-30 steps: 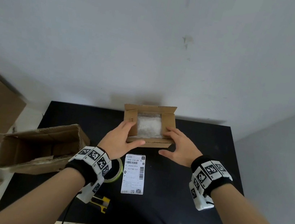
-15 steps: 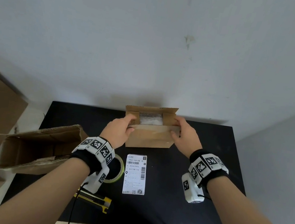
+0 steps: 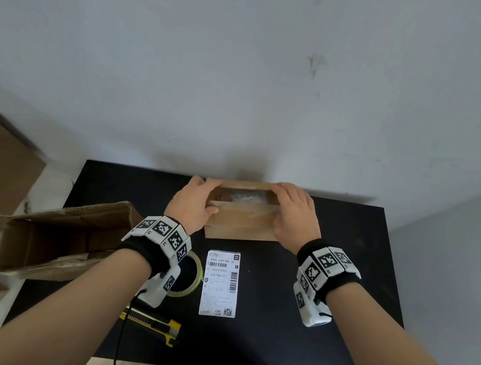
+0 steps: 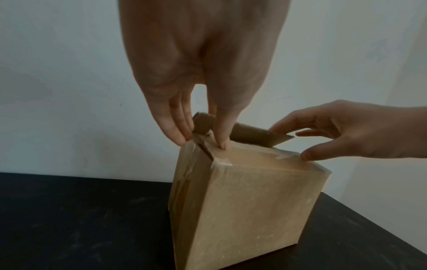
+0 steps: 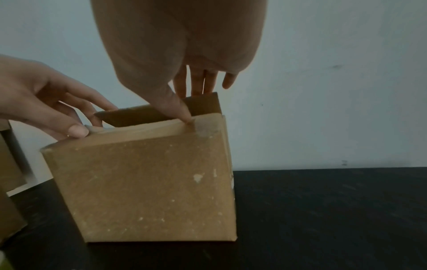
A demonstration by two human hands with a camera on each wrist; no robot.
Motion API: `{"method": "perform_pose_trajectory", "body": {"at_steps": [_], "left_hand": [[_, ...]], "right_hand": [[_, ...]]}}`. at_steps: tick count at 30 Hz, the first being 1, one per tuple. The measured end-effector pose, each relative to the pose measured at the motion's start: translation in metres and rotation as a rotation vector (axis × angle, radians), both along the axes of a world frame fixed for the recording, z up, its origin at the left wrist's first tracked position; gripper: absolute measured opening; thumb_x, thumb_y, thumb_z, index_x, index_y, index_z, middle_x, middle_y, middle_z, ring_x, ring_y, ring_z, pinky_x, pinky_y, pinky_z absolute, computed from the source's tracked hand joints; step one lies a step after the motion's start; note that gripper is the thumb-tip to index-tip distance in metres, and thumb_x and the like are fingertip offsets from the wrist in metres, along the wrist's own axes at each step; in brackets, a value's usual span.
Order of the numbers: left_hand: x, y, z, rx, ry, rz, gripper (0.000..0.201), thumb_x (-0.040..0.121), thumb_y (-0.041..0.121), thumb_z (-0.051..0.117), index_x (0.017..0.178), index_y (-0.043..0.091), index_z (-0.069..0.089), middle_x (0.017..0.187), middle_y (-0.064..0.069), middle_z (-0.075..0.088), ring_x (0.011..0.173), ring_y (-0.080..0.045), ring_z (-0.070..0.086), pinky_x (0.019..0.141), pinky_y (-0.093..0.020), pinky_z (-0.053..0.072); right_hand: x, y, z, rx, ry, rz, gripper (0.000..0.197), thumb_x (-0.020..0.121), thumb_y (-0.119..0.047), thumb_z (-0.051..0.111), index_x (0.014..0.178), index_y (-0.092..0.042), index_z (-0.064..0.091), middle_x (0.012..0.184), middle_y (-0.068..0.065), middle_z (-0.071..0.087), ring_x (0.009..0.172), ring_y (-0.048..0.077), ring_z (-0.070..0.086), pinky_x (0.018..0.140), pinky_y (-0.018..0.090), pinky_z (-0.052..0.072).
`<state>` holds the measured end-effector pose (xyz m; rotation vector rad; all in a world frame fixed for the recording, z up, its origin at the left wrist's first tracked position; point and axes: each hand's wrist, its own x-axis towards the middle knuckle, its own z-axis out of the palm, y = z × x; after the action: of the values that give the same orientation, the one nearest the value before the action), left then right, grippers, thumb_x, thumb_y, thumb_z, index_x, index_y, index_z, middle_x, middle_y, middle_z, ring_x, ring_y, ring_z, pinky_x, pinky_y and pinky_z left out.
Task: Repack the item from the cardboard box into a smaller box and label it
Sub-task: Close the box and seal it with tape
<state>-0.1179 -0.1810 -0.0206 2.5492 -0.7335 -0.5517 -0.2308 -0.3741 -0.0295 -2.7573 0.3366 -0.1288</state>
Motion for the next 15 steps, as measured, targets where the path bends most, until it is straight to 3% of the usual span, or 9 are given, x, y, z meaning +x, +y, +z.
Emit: {"method": "perform_pose_trajectory", "body": {"at_steps": [3, 6, 8, 11, 13, 15], "left_hand": [[-0.002, 0.003, -0.001, 0.040, -0.048, 0.000, 0.050, 0.088, 0.029, 0.062, 0.135, 0.031, 0.045, 0.126, -0.005, 0.040, 0.114, -0.024, 0.047, 0.092, -0.041, 0.048], [-0.005, 0.004, -0.003, 0.061, -0.092, -0.042, 0.047, 0.092, 0.028, 0.057, 0.137, 0.027, 0.046, 0.145, -0.005, 0.028, 0.131, -0.023, 0.032, 0.098, -0.044, 0.045], [-0.005, 0.004, -0.007, 0.099, -0.127, -0.117, 0.046, 0.095, 0.028, 0.050, 0.140, 0.023, 0.042, 0.154, -0.002, 0.019, 0.140, -0.022, 0.022, 0.106, -0.041, 0.037], [-0.006, 0.002, -0.012, 0.124, -0.116, -0.186, 0.046, 0.099, 0.024, 0.043, 0.144, 0.020, 0.034, 0.157, 0.004, 0.018, 0.145, -0.015, 0.012, 0.110, -0.036, 0.029], [-0.007, 0.001, -0.012, 0.083, -0.104, -0.172, 0.047, 0.098, 0.019, 0.044, 0.144, 0.021, 0.033, 0.156, 0.005, 0.023, 0.145, -0.016, 0.015, 0.110, -0.037, 0.029], [-0.008, -0.001, -0.012, 0.048, -0.105, -0.186, 0.048, 0.097, 0.014, 0.044, 0.143, 0.025, 0.034, 0.154, 0.003, 0.027, 0.144, -0.018, 0.019, 0.112, -0.039, 0.028]], "right_hand": [[-0.003, 0.004, -0.007, 0.025, -0.045, 0.023, 0.053, 0.072, 0.006, 0.053, 0.123, -0.007, 0.056, 0.128, 0.008, 0.054, 0.120, 0.029, 0.049, 0.109, 0.039, 0.032], [-0.005, 0.010, -0.014, 0.036, -0.079, 0.070, 0.046, 0.077, 0.000, 0.057, 0.123, -0.001, 0.057, 0.128, 0.014, 0.054, 0.116, 0.034, 0.053, 0.102, 0.046, 0.042], [-0.008, 0.015, -0.017, 0.038, -0.005, 0.078, 0.050, 0.086, -0.023, 0.060, 0.132, -0.006, 0.050, 0.138, 0.010, 0.048, 0.127, 0.029, 0.045, 0.108, 0.042, 0.036], [-0.012, 0.019, -0.019, -0.023, 0.111, 0.109, 0.069, 0.084, -0.049, 0.059, 0.141, -0.015, 0.039, 0.145, 0.006, 0.036, 0.133, 0.025, 0.033, 0.112, 0.038, 0.026], [-0.015, 0.022, -0.019, -0.063, 0.101, 0.120, 0.069, 0.080, -0.045, 0.066, 0.139, -0.017, 0.043, 0.142, 0.010, 0.041, 0.129, 0.029, 0.038, 0.110, 0.043, 0.032], [-0.016, 0.026, -0.022, -0.117, 0.026, 0.105, 0.062, 0.074, -0.035, 0.074, 0.129, -0.015, 0.054, 0.130, 0.013, 0.053, 0.117, 0.033, 0.052, 0.098, 0.048, 0.045]]}}
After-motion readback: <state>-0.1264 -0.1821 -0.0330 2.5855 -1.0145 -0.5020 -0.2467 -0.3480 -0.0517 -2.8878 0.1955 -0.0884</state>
